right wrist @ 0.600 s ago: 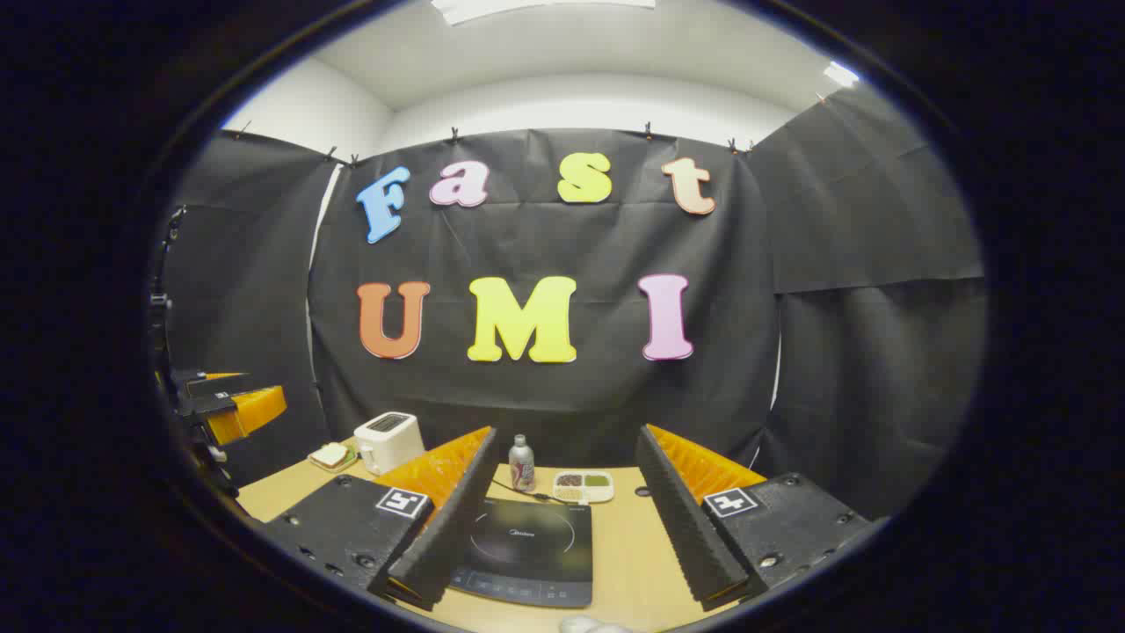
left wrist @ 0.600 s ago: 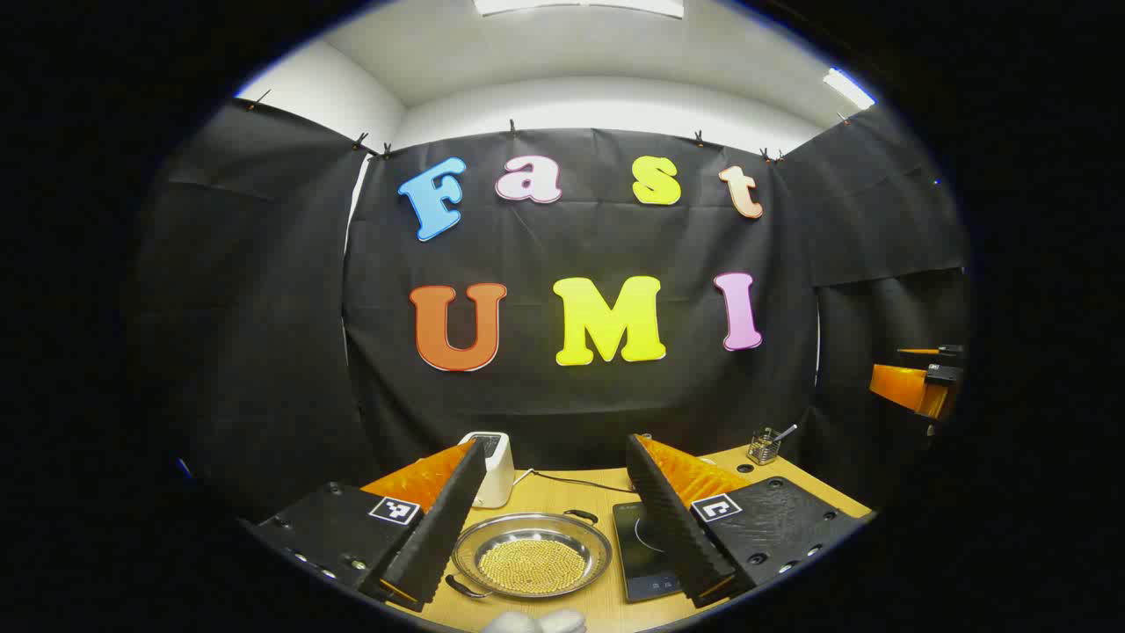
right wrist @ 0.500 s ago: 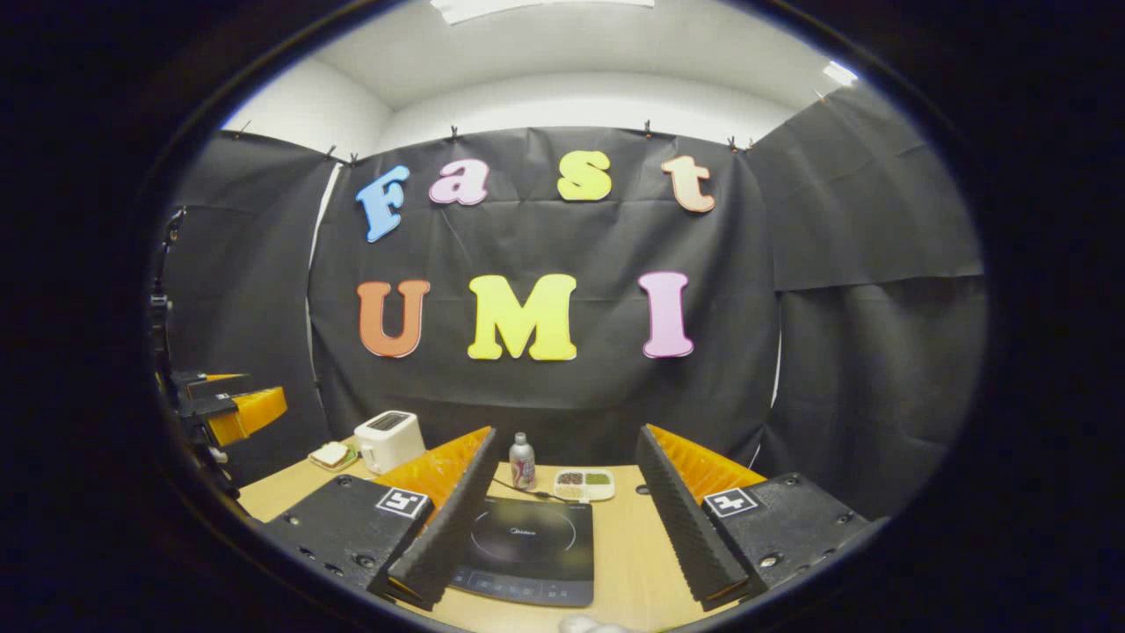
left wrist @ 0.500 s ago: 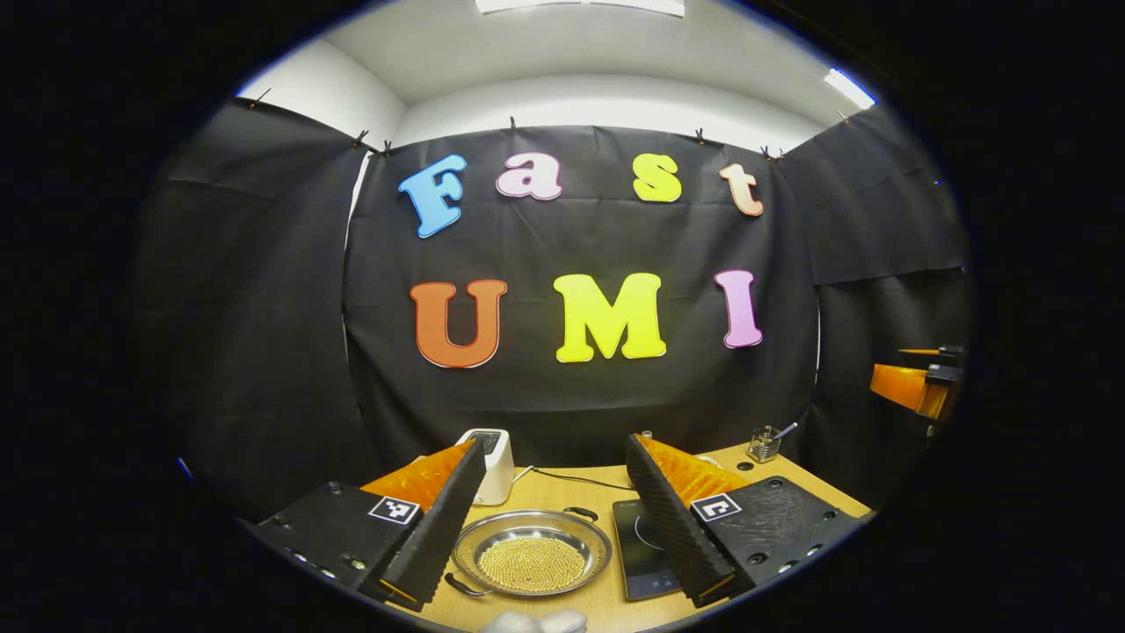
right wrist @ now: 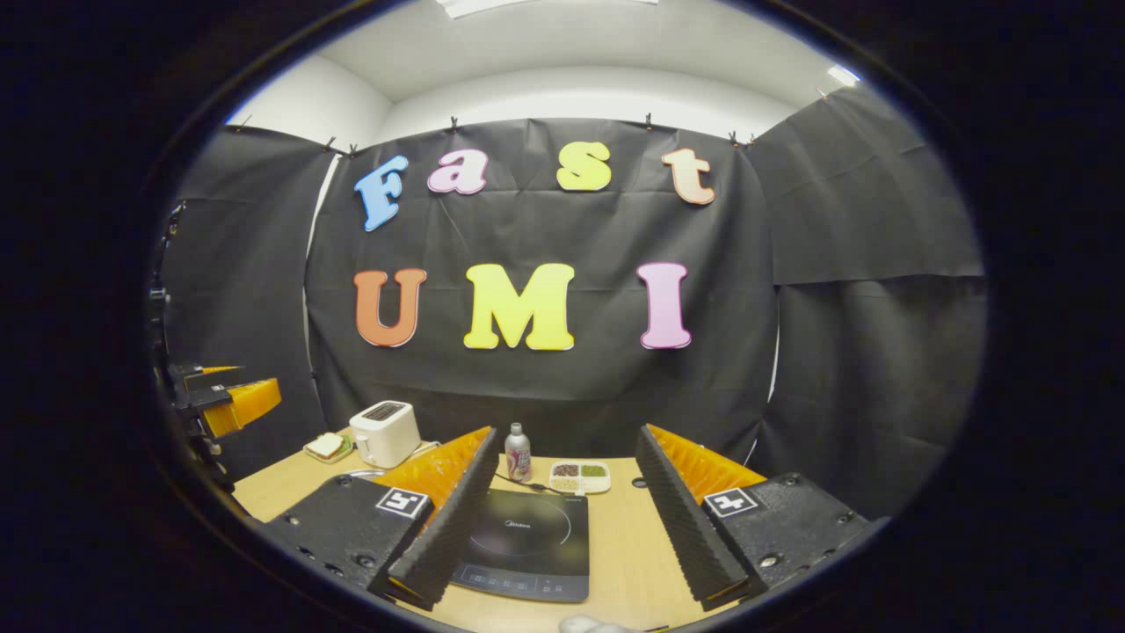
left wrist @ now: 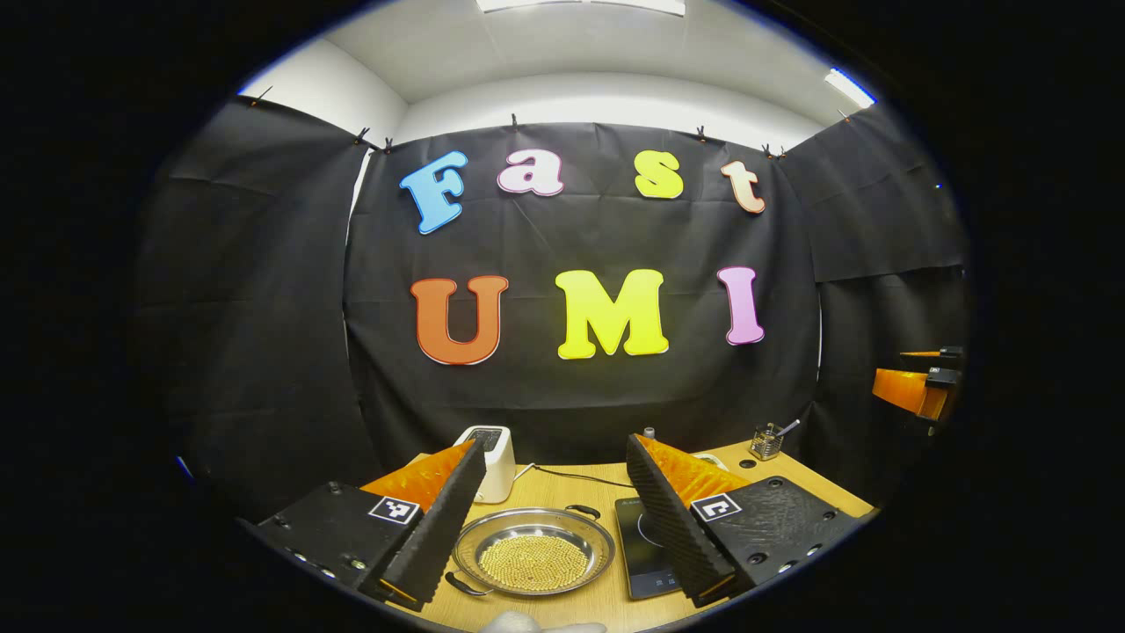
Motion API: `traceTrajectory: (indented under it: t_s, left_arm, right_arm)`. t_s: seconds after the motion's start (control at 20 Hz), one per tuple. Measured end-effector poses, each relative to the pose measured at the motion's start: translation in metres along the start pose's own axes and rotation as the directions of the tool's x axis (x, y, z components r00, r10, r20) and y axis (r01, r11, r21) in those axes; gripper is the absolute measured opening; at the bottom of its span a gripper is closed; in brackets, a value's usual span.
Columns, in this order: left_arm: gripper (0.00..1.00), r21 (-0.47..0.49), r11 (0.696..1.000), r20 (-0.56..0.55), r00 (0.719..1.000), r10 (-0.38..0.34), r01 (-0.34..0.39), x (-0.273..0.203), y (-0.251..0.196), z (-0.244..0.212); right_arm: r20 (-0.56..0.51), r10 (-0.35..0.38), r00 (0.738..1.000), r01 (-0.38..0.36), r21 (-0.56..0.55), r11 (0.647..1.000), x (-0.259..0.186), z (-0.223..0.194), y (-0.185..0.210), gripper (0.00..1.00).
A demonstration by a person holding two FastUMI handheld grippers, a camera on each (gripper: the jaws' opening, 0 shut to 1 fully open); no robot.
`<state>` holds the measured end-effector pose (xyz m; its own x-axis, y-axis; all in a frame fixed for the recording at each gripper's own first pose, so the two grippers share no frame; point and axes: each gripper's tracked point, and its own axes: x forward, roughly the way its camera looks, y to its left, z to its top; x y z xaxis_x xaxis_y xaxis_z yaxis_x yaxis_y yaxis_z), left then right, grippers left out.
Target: First push the handle of the pot to place it horizontally, then grasp the pot with both hands and set it on the induction cooktop.
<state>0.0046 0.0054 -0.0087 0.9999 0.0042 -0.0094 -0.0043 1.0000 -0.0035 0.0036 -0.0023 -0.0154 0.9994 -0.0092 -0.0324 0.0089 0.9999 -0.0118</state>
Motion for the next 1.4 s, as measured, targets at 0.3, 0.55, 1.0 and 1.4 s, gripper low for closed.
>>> traceTrajectory:
  t_s: [0.3,0.55,1.0,1.4]
  left_arm:
    - [0.93,0.000,1.000,-0.003,1.000,-0.002,0.002,0.002,0.004,-0.002]
    - [0.55,-0.012,1.000,-0.074,0.997,-0.017,0.016,0.001,0.007,-0.020]
    - [0.00,-0.085,0.992,-0.276,0.955,-0.111,0.091,0.001,0.001,-0.078]
    - [0.00,-0.186,0.981,-0.631,0.758,-0.166,0.060,-0.027,-0.003,-0.214]
  right_arm:
    - [-0.004,0.004,1.000,-0.004,-0.010,1.000,0.001,-0.001,0.004,0.96]
    - [-0.012,0.013,1.000,-0.013,-0.013,1.000,-0.001,-0.003,0.009,0.96]
    - [-0.045,0.015,0.999,-0.016,-0.023,1.000,-0.011,-0.016,0.012,0.97]
    - [-0.123,-0.006,0.992,0.005,-0.012,1.000,-0.018,-0.047,0.011,0.96]
